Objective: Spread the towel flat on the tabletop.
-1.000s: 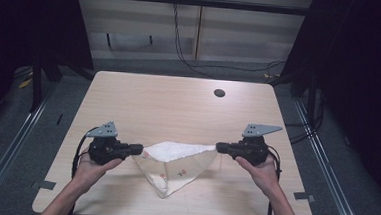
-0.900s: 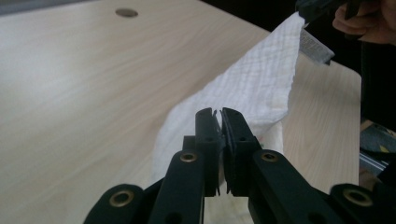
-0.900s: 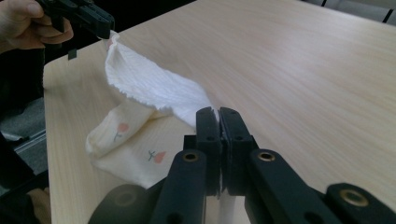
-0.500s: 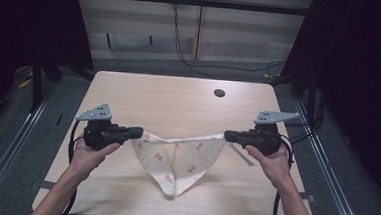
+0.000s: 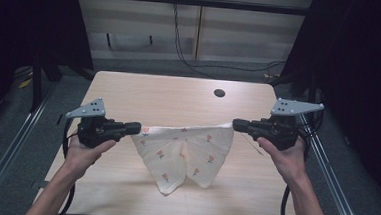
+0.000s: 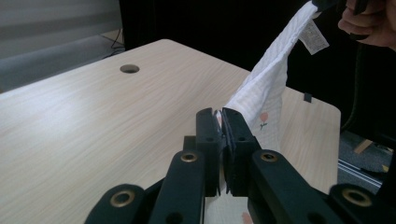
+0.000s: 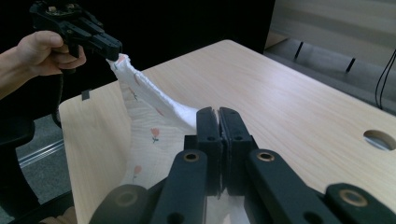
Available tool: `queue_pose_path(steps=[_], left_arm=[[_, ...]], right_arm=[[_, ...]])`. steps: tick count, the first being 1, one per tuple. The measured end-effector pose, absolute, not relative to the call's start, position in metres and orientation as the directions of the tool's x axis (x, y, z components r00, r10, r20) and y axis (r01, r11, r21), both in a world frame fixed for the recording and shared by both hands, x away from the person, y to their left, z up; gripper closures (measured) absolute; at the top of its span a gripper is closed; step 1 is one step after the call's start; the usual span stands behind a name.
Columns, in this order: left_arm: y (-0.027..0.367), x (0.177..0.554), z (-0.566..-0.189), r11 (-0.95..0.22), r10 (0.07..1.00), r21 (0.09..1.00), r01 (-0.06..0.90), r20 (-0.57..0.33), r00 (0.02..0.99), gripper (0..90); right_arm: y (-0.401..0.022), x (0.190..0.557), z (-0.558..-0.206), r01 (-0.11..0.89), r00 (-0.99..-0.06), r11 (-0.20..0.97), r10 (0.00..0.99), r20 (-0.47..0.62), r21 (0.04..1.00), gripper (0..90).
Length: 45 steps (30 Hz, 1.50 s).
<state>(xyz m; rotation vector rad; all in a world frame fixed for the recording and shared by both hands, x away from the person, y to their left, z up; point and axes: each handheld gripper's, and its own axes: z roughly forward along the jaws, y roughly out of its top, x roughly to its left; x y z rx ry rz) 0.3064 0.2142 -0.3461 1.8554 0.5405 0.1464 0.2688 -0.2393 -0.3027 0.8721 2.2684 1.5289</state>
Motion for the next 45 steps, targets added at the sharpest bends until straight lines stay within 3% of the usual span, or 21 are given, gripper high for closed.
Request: queue_pose_path(steps=[6, 11, 15, 18, 25, 33, 45], left_arm=[[0.217, 0.294, -0.328, -0.229, 0.405, 0.938, 0.259, -0.150, 0.902, 86.7], [0.212, 0.276, -0.311, -0.258, 0.394, 0.945, 0.201, -0.087, 0.915, 86.6], [0.209, 0.283, -0.311, -0.245, 0.414, 0.948, 0.202, -0.086, 0.906, 86.5], [0.203, 0.299, -0.327, -0.251, 0.429, 0.937, 0.242, -0.117, 0.896, 86.5], [0.186, 0.342, -0.371, -0.297, 0.474, 0.897, 0.327, -0.159, 0.866, 86.5], [0.179, 0.366, -0.402, -0.336, 0.517, 0.855, 0.395, -0.183, 0.836, 86.5], [0.174, 0.392, -0.422, -0.318, 0.556, 0.839, 0.442, -0.212, 0.803, 86.4]], right_arm=[[-0.241, 0.247, -0.288, 0.271, -0.790, 0.253, 0.609, 0.065, 0.929, 88.3], [-0.245, 0.228, -0.280, 0.241, -0.789, 0.258, 0.614, 0.034, 0.936, 88.3], [-0.246, 0.225, -0.278, 0.215, -0.802, 0.244, 0.596, 0.029, 0.946, 88.3], [-0.252, 0.235, -0.289, 0.228, -0.788, 0.199, 0.612, 0.061, 0.953, 88.4], [-0.255, 0.283, -0.332, 0.344, -0.726, 0.215, 0.678, 0.114, 0.914, 88.3], [-0.251, 0.325, -0.371, 0.433, -0.698, 0.239, 0.699, 0.155, 0.869, 88.3], [-0.248, 0.360, -0.406, 0.474, -0.670, 0.202, 0.714, 0.202, 0.857, 88.2]])
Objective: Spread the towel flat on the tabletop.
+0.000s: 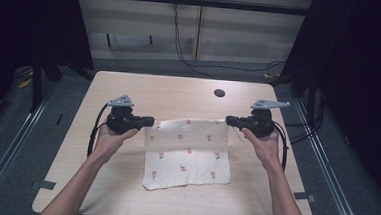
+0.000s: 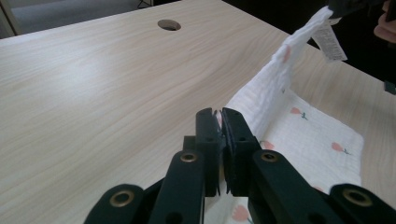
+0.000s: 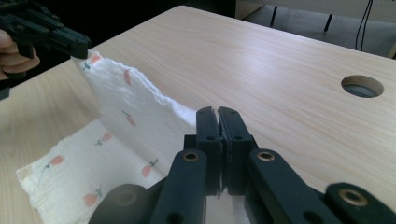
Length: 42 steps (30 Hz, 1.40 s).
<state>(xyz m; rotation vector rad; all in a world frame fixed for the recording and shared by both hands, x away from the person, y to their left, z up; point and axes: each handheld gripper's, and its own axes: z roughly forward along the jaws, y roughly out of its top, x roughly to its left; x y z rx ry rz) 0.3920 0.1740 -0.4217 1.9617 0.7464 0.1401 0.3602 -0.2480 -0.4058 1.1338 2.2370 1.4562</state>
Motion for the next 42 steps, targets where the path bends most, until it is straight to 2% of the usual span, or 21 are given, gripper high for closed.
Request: queue_pose_path(steps=[7, 8, 12, 17, 19, 27, 31, 34, 42], left_arm=[[0.169, 0.412, -0.423, -0.317, 0.589, 0.829, 0.462, -0.210, 0.781, 82.6], [0.169, 0.417, -0.426, -0.315, 0.612, 0.819, 0.481, -0.212, 0.762, 80.9], [0.177, 0.422, -0.432, -0.288, 0.653, 0.807, 0.515, -0.228, 0.722, 70.1], [0.185, 0.415, -0.438, -0.293, 0.656, 0.797, 0.529, -0.235, 0.718, 66.6], [0.184, 0.409, -0.440, -0.311, 0.641, 0.794, 0.523, -0.231, 0.732, 66.6], [0.188, 0.368, -0.447, -0.367, 0.576, 0.788, 0.495, -0.226, 0.786, 69.3], [0.187, 0.343, -0.455, -0.395, 0.551, 0.774, 0.495, -0.232, 0.801, 69.9], [0.181, 0.327, -0.466, -0.450, 0.518, 0.747, 0.489, -0.228, 0.825, 67.0], [0.172, 0.320, -0.485, -0.484, 0.477, 0.725, 0.490, -0.251, 0.842, 63.5]], right_arm=[[-0.246, 0.378, -0.414, 0.482, -0.637, 0.198, 0.747, 0.187, 0.854, 86.6], [-0.245, 0.387, -0.417, 0.496, -0.625, 0.201, 0.758, 0.186, 0.845, 80.4], [-0.247, 0.396, -0.425, 0.521, -0.579, 0.198, 0.796, 0.174, 0.830, 70.0], [-0.251, 0.389, -0.426, 0.521, -0.560, 0.190, 0.812, 0.165, 0.832, 59.7], [-0.248, 0.381, -0.426, 0.527, -0.581, 0.231, 0.800, 0.149, 0.818, 56.9], [-0.243, 0.341, -0.439, 0.536, -0.641, 0.320, 0.757, 0.130, 0.781, 57.3], [-0.243, 0.322, -0.457, 0.542, -0.664, 0.356, 0.737, 0.127, 0.761, 60.8], [-0.239, 0.311, -0.475, 0.563, -0.667, 0.370, 0.732, 0.142, 0.739, 59.2], [-0.229, 0.309, -0.495, 0.583, -0.668, 0.433, 0.737, 0.102, 0.688, 58.9]])
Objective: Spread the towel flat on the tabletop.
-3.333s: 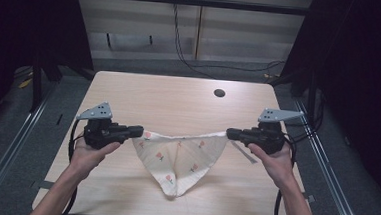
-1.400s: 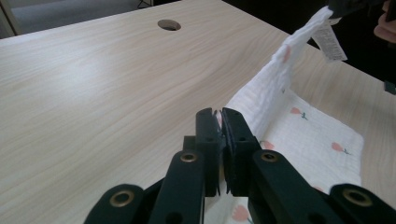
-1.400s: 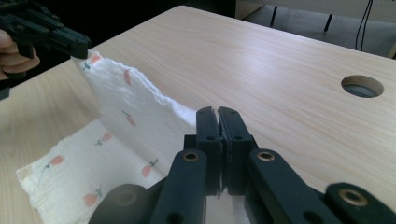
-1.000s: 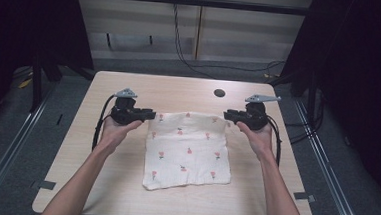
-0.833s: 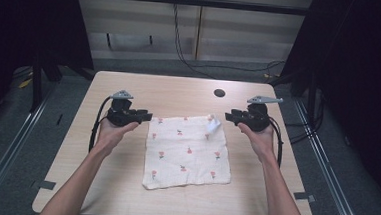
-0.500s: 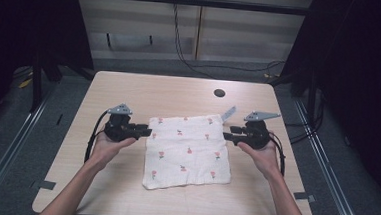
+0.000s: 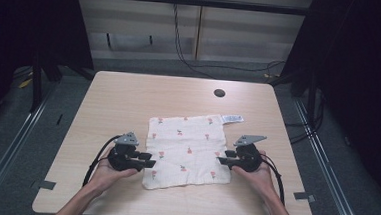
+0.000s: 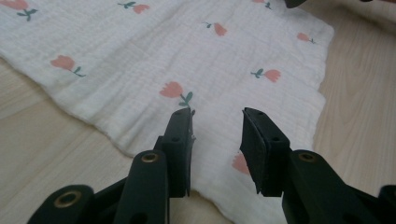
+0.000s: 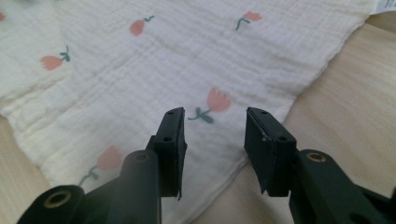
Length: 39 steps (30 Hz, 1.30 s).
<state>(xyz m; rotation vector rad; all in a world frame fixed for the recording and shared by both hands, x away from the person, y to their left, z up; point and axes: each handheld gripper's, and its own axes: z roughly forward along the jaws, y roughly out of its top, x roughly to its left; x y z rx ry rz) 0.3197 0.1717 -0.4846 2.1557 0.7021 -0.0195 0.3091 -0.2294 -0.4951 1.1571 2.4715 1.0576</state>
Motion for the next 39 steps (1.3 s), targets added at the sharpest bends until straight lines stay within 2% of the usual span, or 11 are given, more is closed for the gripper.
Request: queue_pose_path(steps=[5, 6, 7, 9, 12, 19, 24, 27, 32, 36, 39], left_arm=[[0.163, 0.321, -0.492, -0.523, 0.462, 0.704, 0.480, -0.239, 0.854, 64.4], [0.160, 0.322, -0.493, -0.539, 0.464, 0.703, 0.465, -0.213, 0.860, 64.3], [0.160, 0.322, -0.493, -0.539, 0.464, 0.703, 0.465, -0.213, 0.860, 64.2], [0.158, 0.321, -0.497, -0.540, 0.470, 0.697, 0.472, -0.215, 0.856, 63.3], [0.157, 0.321, -0.499, -0.549, 0.466, 0.698, 0.460, -0.202, 0.862, 62.6], [0.161, 0.324, -0.499, -0.550, 0.472, 0.699, 0.457, -0.192, 0.860, 62.5], [0.160, 0.319, -0.498, -0.576, 0.472, 0.686, 0.444, -0.165, 0.866, 70.4], [0.160, 0.317, -0.498, -0.569, 0.453, 0.691, 0.446, -0.189, 0.871, 71.2], [0.158, 0.310, -0.498, -0.585, 0.438, 0.681, 0.440, -0.191, 0.878, 84.7], [0.159, 0.307, -0.499, -0.586, 0.419, 0.681, 0.440, -0.210, 0.883, 90.0], [0.158, 0.304, -0.499, -0.591, 0.411, 0.676, 0.440, -0.217, 0.886, 90.0]], right_arm=[[-0.224, 0.312, -0.500, 0.561, -0.672, 0.451, 0.738, 0.063, 0.694, 58.1], [-0.222, 0.311, -0.501, 0.556, -0.667, 0.459, 0.743, 0.043, 0.693, 62.1], [-0.222, 0.311, -0.501, 0.556, -0.667, 0.459, 0.743, 0.043, 0.693, 62.1], [-0.223, 0.308, -0.499, 0.560, -0.664, 0.466, 0.747, 0.035, 0.686, 77.3], [-0.224, 0.304, -0.498, 0.571, -0.668, 0.466, 0.742, 0.053, 0.676, 88.4], [-0.225, 0.292, -0.498, 0.584, -0.680, 0.451, 0.726, 0.103, 0.675, 89.8], [-0.230, 0.275, -0.498, 0.591, -0.684, 0.446, 0.718, 0.126, 0.672, 90.0], [-0.234, 0.264, -0.497, 0.589, -0.684, 0.447, 0.720, 0.120, 0.674, 90.0], [-0.239, 0.259, -0.497, 0.588, -0.687, 0.434, 0.713, 0.138, 0.682, 90.0], [-0.241, 0.251, -0.498, 0.590, -0.694, 0.439, 0.705, 0.148, 0.678, 90.0], [-0.242, 0.245, -0.497, 0.592, -0.695, 0.433, 0.701, 0.159, 0.680, 90.0]])
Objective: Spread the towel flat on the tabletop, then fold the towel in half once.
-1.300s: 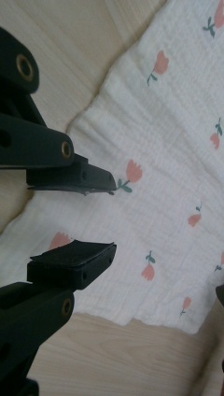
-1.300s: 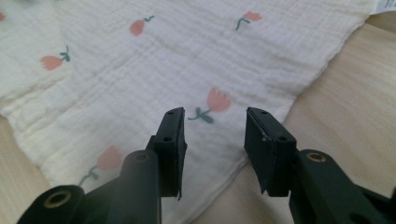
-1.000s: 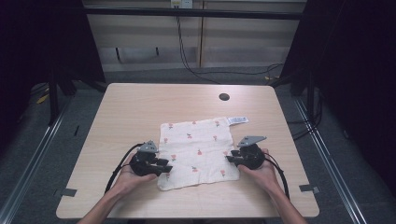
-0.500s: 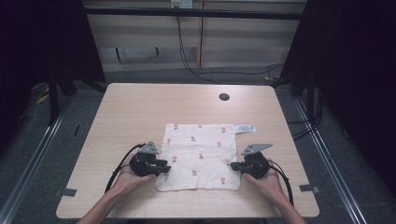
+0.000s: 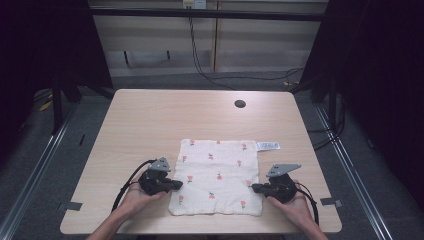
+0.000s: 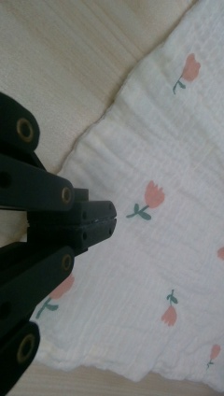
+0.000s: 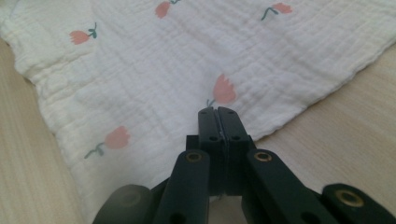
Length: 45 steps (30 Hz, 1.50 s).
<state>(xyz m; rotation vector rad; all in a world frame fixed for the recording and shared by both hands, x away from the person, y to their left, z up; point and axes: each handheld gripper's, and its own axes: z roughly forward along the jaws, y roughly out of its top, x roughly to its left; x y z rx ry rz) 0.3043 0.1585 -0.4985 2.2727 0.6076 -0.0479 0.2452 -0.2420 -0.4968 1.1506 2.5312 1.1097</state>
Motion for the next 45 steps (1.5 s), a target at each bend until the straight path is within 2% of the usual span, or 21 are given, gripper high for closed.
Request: queue_pose_path(steps=[7, 9, 13, 19, 22, 26, 28, 34, 38, 40, 43, 45], left_arm=[[0.161, 0.291, -0.496, -0.618, 0.386, 0.653, 0.438, -0.233, 0.892, 90.0], [0.162, 0.289, -0.495, -0.604, 0.390, 0.661, 0.445, -0.241, 0.889, 89.8], [0.162, 0.295, -0.492, -0.564, 0.411, 0.673, 0.479, -0.274, 0.869, 72.7], [0.158, 0.311, -0.490, -0.532, 0.429, 0.697, 0.480, -0.266, 0.863, 65.1], [0.152, 0.326, -0.495, -0.538, 0.448, 0.686, 0.490, -0.259, 0.855, 64.0], [0.154, 0.323, -0.496, -0.545, 0.464, 0.677, 0.495, -0.248, 0.851, 64.6], [0.156, 0.324, -0.496, -0.522, 0.492, 0.669, 0.529, -0.271, 0.827, 62.0], [0.157, 0.318, -0.496, -0.541, 0.483, 0.668, 0.510, -0.250, 0.839, 60.0], [0.157, 0.319, -0.496, -0.526, 0.488, 0.667, 0.528, -0.272, 0.829, 59.0], [0.157, 0.320, -0.496, -0.526, 0.487, 0.662, 0.534, -0.281, 0.827, 56.0], [0.156, 0.319, -0.493, -0.533, 0.479, 0.663, 0.526, -0.276, 0.834, 43.3], [0.158, 0.321, -0.488, -0.510, 0.475, 0.683, 0.522, -0.283, 0.834, 42.5]], right_arm=[[-0.241, 0.238, -0.495, 0.586, -0.708, 0.450, 0.689, 0.155, 0.674, 89.5], [-0.242, 0.235, -0.495, 0.576, -0.715, 0.451, 0.682, 0.154, 0.681, 83.5], [-0.248, 0.239, -0.489, 0.567, -0.690, 0.398, 0.707, 0.152, 0.722, 73.8], [-0.250, 0.245, -0.485, 0.571, -0.676, 0.367, 0.718, 0.166, 0.735, 71.8], [-0.248, 0.255, -0.485, 0.578, -0.668, 0.365, 0.725, 0.167, 0.729, 70.9], [-0.250, 0.259, -0.482, 0.571, -0.681, 0.377, 0.714, 0.164, 0.730, 67.7], [-0.254, 0.266, -0.478, 0.571, -0.663, 0.362, 0.732, 0.154, 0.737, 66.5], [-0.270, 0.292, -0.464, 0.575, -0.622, 0.284, 0.761, 0.185, 0.767, 63.5], [-0.274, 0.314, -0.465, 0.580, -0.603, 0.263, 0.775, 0.189, 0.771, 61.0], [-0.274, 0.326, -0.468, 0.590, -0.595, 0.260, 0.779, 0.195, 0.764, 59.8], [-0.269, 0.340, -0.475, 0.589, -0.585, 0.234, 0.784, 0.208, 0.773, 60.9], [-0.265, 0.347, -0.477, 0.592, -0.593, 0.260, 0.781, 0.194, 0.762, 60.8]])
